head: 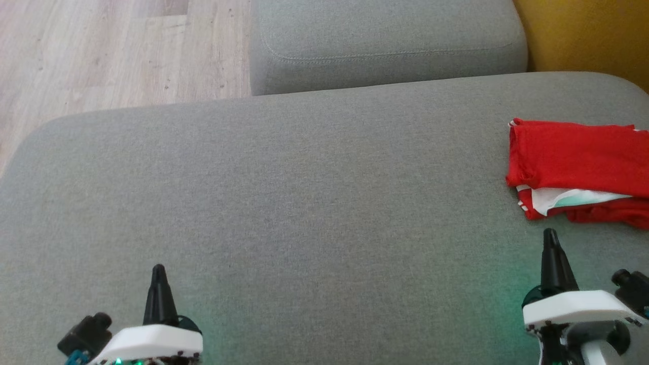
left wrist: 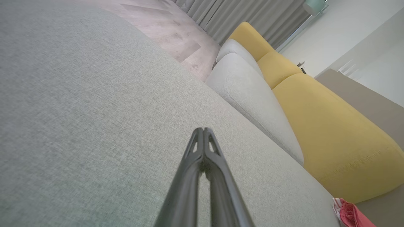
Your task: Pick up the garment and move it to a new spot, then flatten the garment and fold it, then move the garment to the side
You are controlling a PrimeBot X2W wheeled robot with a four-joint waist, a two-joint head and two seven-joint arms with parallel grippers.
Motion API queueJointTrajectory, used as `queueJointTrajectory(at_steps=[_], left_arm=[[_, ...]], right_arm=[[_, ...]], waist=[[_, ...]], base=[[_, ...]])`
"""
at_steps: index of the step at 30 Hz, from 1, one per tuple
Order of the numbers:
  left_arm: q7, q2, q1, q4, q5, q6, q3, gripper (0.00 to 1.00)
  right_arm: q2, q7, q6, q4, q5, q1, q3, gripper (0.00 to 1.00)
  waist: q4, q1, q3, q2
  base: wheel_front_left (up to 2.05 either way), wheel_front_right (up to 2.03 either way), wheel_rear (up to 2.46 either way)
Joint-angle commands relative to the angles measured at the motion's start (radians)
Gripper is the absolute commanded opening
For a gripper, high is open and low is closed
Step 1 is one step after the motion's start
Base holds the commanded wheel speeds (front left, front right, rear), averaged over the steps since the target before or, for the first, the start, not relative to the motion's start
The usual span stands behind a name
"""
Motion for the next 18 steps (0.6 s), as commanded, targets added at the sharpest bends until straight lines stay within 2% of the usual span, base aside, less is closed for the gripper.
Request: queueJointTrajectory(at_steps=[1,18], left_arm=[[0.006,0.003,-0.055,-0.038,-0.021,-0.006,0.026,0.00],[0.056,0.004,-0.069,-0.045,-0.181,-0.023,0.062,0.00]], right_arm=[[-0.003,0.006,0.000,-0.039,0.028,-0.051,0.001,0.00],[-0.004,0.055,0.000,-0.050,0.227,-0.061,-0.011,0.00]], waist=[[0.000,0.0000,0.000,0.0000],[0.003,-0.0001,0.002,0.0000]], base=[[0.00,0.00,0.00],[0.00,0.00,0.00]])
